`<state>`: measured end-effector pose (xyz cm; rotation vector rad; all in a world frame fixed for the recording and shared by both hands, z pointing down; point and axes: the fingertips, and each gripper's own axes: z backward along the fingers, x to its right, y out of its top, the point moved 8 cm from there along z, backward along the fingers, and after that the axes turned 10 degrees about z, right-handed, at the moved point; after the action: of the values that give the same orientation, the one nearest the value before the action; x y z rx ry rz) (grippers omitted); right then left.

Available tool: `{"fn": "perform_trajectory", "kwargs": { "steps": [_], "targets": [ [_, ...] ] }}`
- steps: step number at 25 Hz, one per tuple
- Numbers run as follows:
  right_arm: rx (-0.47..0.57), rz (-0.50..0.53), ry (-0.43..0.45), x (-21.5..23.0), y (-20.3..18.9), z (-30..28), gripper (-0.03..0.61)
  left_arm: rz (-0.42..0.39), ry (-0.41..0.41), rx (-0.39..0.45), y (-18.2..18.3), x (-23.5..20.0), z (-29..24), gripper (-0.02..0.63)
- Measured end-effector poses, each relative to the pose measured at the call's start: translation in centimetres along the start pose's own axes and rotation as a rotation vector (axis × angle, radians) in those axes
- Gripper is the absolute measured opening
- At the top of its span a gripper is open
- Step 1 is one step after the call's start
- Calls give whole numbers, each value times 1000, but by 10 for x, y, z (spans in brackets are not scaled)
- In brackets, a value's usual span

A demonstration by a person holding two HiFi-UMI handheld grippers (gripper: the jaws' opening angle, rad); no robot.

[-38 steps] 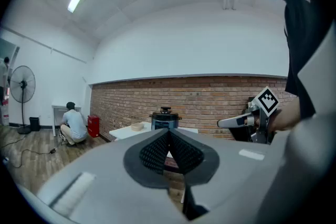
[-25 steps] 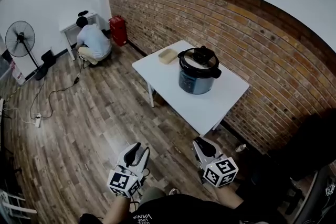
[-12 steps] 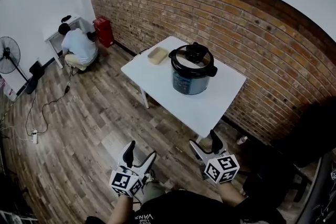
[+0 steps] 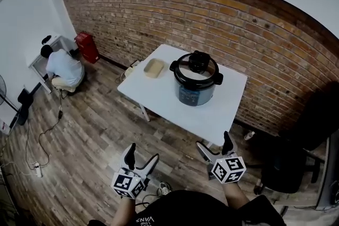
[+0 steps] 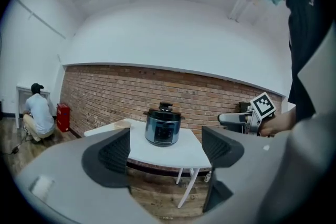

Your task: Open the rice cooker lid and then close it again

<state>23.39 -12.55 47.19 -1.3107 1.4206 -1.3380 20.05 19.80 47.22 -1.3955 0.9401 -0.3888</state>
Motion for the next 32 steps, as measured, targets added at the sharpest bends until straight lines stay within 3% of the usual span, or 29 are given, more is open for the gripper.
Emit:
{"fn": "perform_trajectory", "kwargs": {
  "steps": [8, 15, 23, 32],
  "targets": [
    [20, -40, -136, -33, -1, -28, 571, -6, -88, -57, 23, -70, -19, 405],
    [1, -35, -193, -27, 3, -46, 571, 24, -150, -79, 21, -88, -57, 405],
    [6, -47, -225, 10, 10, -106, 571, -7, -181, -95, 40, -112, -131, 405],
    [41, -67, -290, 70, 28, -149, 571, -85, -309, -115, 68, -107, -255, 405]
  ]
}}
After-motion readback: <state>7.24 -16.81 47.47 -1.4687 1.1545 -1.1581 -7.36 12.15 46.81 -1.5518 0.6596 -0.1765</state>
